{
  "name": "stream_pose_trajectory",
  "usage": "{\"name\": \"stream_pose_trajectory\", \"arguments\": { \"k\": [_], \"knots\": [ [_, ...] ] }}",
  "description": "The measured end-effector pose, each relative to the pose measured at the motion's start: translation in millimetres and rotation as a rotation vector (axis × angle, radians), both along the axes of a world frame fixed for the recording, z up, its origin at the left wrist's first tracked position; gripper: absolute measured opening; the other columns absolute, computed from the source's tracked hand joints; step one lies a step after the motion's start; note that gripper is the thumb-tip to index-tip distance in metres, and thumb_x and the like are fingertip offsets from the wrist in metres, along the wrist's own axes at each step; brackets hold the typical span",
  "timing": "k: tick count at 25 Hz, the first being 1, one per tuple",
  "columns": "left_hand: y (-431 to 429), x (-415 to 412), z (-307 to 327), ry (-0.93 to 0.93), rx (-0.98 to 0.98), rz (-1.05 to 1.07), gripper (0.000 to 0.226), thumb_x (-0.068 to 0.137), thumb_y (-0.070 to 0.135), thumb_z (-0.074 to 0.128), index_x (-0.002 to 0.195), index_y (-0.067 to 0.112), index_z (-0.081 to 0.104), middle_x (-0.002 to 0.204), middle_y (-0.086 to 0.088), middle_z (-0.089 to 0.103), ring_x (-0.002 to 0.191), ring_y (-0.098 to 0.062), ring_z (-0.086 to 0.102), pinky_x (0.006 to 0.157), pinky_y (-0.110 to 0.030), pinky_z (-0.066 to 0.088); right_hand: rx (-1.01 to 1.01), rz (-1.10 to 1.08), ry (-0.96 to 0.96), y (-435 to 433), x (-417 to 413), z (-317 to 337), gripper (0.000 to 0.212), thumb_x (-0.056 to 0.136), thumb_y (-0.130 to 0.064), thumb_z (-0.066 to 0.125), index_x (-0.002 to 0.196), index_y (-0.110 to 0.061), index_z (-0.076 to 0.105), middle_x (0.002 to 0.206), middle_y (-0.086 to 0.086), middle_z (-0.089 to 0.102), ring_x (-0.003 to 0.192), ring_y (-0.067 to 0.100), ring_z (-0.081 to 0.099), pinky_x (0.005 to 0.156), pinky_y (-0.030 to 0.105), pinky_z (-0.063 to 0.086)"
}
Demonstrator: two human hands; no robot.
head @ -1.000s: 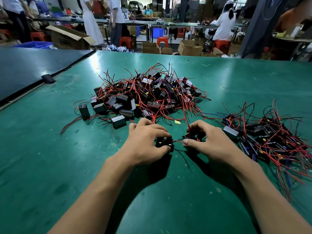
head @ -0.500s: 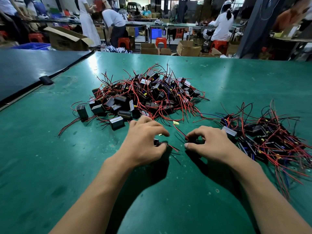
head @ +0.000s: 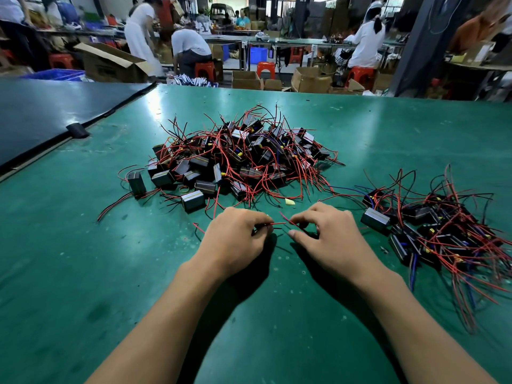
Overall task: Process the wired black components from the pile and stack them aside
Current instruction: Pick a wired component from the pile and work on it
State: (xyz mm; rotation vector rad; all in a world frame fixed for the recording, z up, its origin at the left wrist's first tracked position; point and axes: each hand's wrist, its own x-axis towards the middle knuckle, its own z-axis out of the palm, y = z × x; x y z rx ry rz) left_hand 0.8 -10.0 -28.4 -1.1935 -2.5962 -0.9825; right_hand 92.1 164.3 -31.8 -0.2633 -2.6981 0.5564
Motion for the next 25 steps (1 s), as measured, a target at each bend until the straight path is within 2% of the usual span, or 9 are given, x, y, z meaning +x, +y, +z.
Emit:
{"name": "stream_pose_trajectory", "arguments": {
  "k": [2,4,7,9,12,15,19,25],
  "knots": [
    [0.2,0.2,-0.1,-0.003,0.055,-0.028,0.023,0.088,0.021,0.067,0.109,0.022,0.074,0.102,0.004,0.073,0.096,-0.019,0.064,0.085,-0.036,0.051,-0.019,-0.021,0.046,-3.4,-1.7,-4.3,0.014,0.090,-0.033,0.070,0.101,-0.029,0.076,0.095,-0.007,0.059,0.097,0.017,0.057,0.090,0.033,0.035],
    [1.9,1.4,1.0,-0.002,0.123,-0.082,0.020,0.088,0.017,0.069,0.107,0.020,0.075,0.098,0.005,0.072,0.094,-0.016,0.062,0.084,-0.036,0.050,-0.118,-0.045,0.108,-3.9,-2.5,-5.3,0.010,0.089,-0.029,0.072,0.097,-0.025,0.077,0.092,-0.007,0.060,0.092,0.016,0.059,0.087,0.033,0.042],
    [5.6,4.3,-0.4,0.032,0.167,-0.072,0.016,0.088,0.015,0.069,0.101,0.020,0.076,0.088,0.005,0.073,0.085,-0.017,0.059,0.078,-0.037,0.049,-0.297,-0.043,0.153,-4.9,-2.9,-6.8,0.005,0.085,-0.025,0.076,0.090,-0.026,0.076,0.083,-0.014,0.067,0.074,-0.005,0.059,0.071,0.013,0.040],
    [8.1,4.6,-1.3,0.027,0.213,-0.020,0.013,0.089,0.018,0.068,0.100,0.020,0.075,0.086,0.005,0.072,0.082,-0.016,0.059,0.077,-0.037,0.050,-0.380,-0.044,0.151,-5.2,-3.3,-6.6,0.001,0.086,-0.027,0.076,0.087,-0.027,0.076,0.075,-0.017,0.069,0.066,-0.008,0.058,0.063,0.007,0.037],
    [11.1,2.0,-0.9,-0.005,0.316,0.076,0.010,0.090,0.022,0.068,0.097,0.019,0.073,0.081,0.004,0.069,0.078,-0.018,0.061,0.074,-0.039,0.051,-0.431,-0.025,0.199,-7.1,-3.1,-4.5,0.004,0.089,-0.029,0.073,0.087,-0.026,0.076,0.075,-0.013,0.072,0.068,-0.001,0.063,0.064,0.013,0.044],
    [13.2,-0.2,-0.9,0.005,0.327,0.151,0.014,0.090,0.024,0.068,0.100,0.020,0.076,0.087,0.004,0.073,0.083,-0.018,0.059,0.076,-0.039,0.052,-0.457,0.017,0.235,-12.6,-3.6,-3.8,0.006,0.090,-0.021,0.071,0.091,-0.025,0.075,0.071,-0.008,0.071,0.065,0.009,0.063,0.062,0.019,0.049],
    [13.5,0.1,-1.8,0.019,0.274,0.148,0.016,0.090,0.026,0.068,0.103,0.022,0.077,0.092,0.005,0.074,0.089,-0.018,0.056,0.082,-0.037,0.048,-0.413,0.071,0.221,-14.4,-3.5,-6.2,0.011,0.090,-0.018,0.072,0.093,-0.027,0.076,0.066,-0.015,0.067,0.057,0.004,0.055,0.055,0.015,0.041],
    [13.0,0.9,0.7,-0.046,0.247,0.107,0.016,0.089,0.030,0.069,0.102,0.025,0.077,0.089,0.009,0.071,0.091,-0.016,0.050,0.081,-0.029,0.040,-0.401,0.058,0.238,-12.9,-5.1,-9.2,0.012,0.090,-0.018,0.072,0.096,-0.026,0.077,0.076,-0.022,0.069,0.068,-0.002,0.060,0.065,0.012,0.042]
  ]
}}
